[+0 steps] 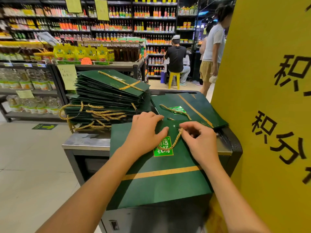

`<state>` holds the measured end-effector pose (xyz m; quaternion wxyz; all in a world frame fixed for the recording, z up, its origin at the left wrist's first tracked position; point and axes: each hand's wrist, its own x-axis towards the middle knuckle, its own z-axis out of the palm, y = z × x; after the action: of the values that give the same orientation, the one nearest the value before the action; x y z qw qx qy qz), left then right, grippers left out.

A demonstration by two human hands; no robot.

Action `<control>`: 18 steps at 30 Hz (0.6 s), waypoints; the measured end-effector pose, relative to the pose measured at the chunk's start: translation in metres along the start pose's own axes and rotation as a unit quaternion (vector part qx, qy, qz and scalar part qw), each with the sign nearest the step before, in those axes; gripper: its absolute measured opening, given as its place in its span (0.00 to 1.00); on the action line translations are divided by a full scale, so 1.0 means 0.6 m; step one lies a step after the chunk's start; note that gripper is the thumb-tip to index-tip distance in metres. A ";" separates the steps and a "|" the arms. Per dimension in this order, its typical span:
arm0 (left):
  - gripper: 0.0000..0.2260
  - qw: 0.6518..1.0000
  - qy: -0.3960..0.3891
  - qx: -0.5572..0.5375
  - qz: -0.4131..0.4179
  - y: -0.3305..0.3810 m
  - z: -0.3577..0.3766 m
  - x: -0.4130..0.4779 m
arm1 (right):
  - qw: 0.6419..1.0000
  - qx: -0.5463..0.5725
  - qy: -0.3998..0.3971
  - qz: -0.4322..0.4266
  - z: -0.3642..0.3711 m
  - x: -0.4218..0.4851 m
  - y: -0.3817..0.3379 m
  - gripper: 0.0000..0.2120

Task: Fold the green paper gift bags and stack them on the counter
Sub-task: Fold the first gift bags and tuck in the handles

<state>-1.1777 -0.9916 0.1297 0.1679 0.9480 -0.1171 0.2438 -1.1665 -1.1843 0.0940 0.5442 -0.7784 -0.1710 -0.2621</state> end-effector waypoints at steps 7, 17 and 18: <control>0.19 0.994 0.021 -0.102 -0.022 -0.014 0.033 -0.004 | 1.000 -0.025 0.011 0.001 0.002 0.004 -0.004 0.08; 0.18 0.983 0.029 -0.174 -0.049 -0.021 0.034 -0.007 | 0.987 -0.142 -0.061 -0.036 0.001 0.058 -0.040 0.05; 0.18 0.983 0.030 -0.177 -0.048 -0.021 0.034 -0.008 | 0.987 -0.144 -0.066 -0.039 0.000 0.061 -0.040 0.05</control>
<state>-1.1692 -0.9873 0.1072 0.3480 0.9001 -0.1072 0.2393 -1.1503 -1.1764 0.1338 0.4036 -0.8567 -0.1975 -0.2532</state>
